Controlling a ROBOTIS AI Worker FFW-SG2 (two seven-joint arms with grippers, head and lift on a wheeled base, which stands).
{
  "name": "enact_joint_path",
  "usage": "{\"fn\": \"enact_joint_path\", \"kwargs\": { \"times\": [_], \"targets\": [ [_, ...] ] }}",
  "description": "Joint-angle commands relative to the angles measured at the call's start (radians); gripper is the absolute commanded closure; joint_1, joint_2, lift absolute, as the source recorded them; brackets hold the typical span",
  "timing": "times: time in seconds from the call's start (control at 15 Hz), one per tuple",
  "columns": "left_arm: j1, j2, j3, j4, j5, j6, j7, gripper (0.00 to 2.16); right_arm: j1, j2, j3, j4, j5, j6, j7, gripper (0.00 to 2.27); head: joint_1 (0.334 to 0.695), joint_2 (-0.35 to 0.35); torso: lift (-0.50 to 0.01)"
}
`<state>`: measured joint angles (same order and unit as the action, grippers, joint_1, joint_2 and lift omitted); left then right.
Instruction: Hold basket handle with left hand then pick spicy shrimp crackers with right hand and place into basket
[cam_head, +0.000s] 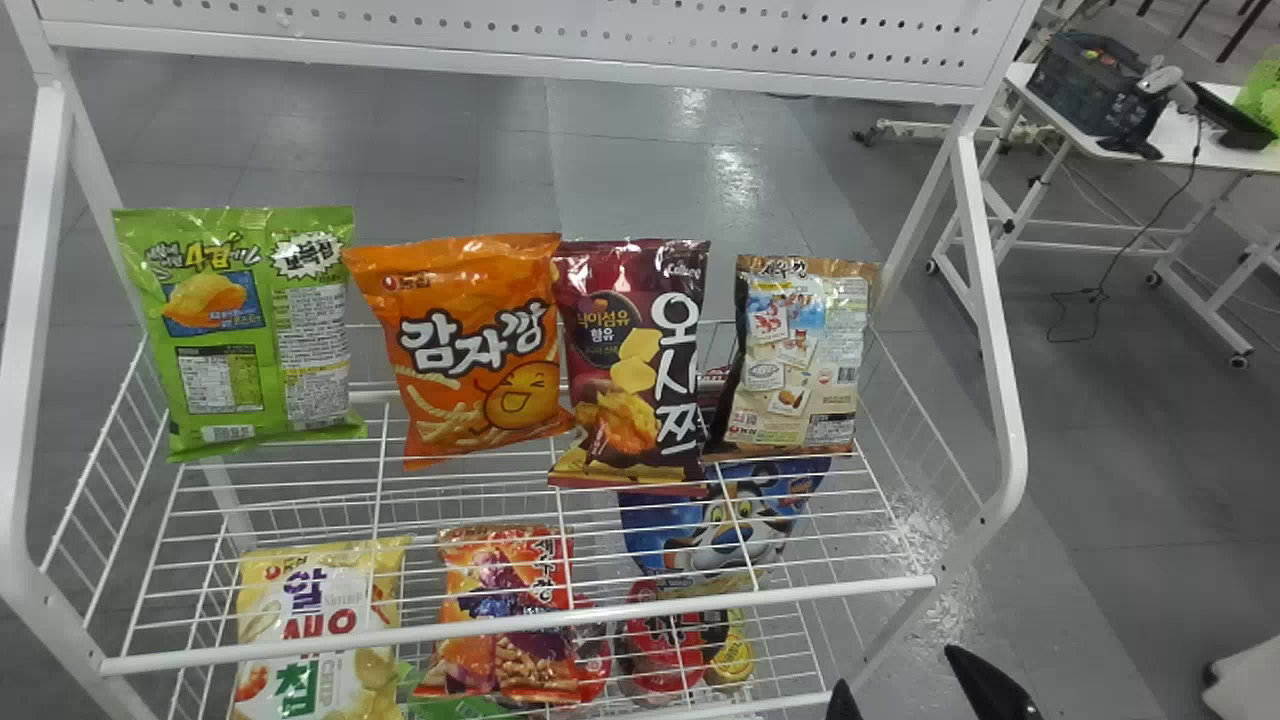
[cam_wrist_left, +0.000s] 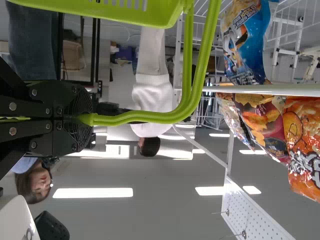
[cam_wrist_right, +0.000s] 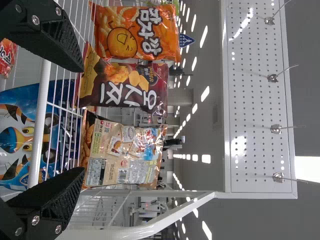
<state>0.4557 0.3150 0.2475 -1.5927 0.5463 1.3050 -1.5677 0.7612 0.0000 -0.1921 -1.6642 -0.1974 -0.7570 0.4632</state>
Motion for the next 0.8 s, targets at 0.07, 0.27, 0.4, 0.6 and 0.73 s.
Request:
{"fn": "enact_joint_path", "kwargs": {
  "times": [0.07,0.27,0.4,0.6,0.73],
  "targets": [
    [-0.006,-0.001,-0.010,0.002,-0.006,0.007,-0.013,2.15,-0.008,0.001,-0.003,0.006,-0.001,0.020,0.000,0.11,0.695,-0.219,-0.010],
    [-0.006,-0.001,-0.010,0.000,-0.008,0.020,-0.013,2.15,-0.013,0.001,-0.007,0.007,-0.001,0.038,0.000,0.11,0.695,-0.226,-0.010],
    [-0.006,-0.001,-0.008,0.002,-0.008,0.023,-0.013,2.15,-0.013,0.001,-0.007,0.007,-0.002,0.038,0.000,0.11,0.695,-0.230,-0.010],
    [-0.006,-0.001,-0.010,0.002,-0.008,0.023,-0.013,2.15,-0.019,0.001,-0.007,0.007,-0.002,0.038,0.000,0.11,0.695,-0.234,-0.010],
    [-0.006,-0.002,-0.010,0.002,-0.011,0.020,-0.013,2.15,-0.036,0.001,-0.012,-0.002,-0.004,0.060,-0.002,0.11,0.695,-0.233,-0.010]
  ]
}}
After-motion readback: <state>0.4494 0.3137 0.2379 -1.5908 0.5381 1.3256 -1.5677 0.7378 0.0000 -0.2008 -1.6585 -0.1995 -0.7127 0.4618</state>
